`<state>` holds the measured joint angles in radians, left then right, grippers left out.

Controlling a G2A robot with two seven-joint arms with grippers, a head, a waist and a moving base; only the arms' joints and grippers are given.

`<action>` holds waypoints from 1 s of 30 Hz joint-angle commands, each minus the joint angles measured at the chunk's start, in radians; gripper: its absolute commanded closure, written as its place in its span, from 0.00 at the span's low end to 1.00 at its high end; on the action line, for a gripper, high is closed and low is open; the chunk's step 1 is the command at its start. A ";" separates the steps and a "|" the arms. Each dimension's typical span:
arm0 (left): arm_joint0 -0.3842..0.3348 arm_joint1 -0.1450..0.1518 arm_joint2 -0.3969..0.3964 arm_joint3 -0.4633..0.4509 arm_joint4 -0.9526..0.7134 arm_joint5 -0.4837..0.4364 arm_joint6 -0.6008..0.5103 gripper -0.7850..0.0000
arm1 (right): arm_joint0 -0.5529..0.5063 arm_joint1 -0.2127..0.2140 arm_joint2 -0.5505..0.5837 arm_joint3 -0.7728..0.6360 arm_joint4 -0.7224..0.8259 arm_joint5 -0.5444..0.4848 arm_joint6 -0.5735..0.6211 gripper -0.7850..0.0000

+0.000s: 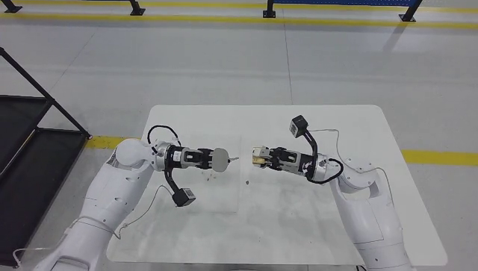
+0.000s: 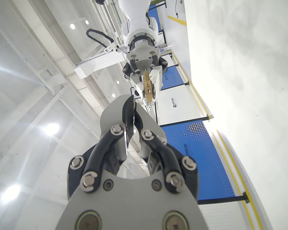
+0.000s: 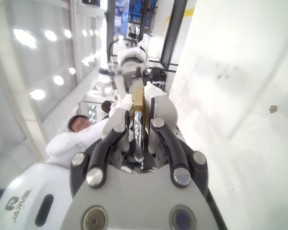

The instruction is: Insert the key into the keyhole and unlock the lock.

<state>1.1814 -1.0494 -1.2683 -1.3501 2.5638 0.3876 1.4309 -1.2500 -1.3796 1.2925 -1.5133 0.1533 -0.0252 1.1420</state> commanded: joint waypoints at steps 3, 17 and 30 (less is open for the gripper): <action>0.008 0.003 0.005 -0.016 0.001 -0.022 -0.023 1.00 | 0.004 0.004 -0.013 -0.015 -0.022 -0.013 -0.007 1.00; 0.007 0.023 0.022 -0.021 -0.042 -0.067 0.068 1.00 | 0.109 0.028 -0.069 0.000 -0.064 -0.046 0.136 1.00; 0.003 0.035 0.048 -0.012 -0.087 -0.061 0.062 1.00 | 0.140 0.038 -0.124 0.010 -0.028 -0.076 0.139 1.00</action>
<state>1.1852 -1.0154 -1.2220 -1.3625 2.4771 0.3264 1.4937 -1.1099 -1.3417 1.1701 -1.5029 0.1229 -0.0984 1.2835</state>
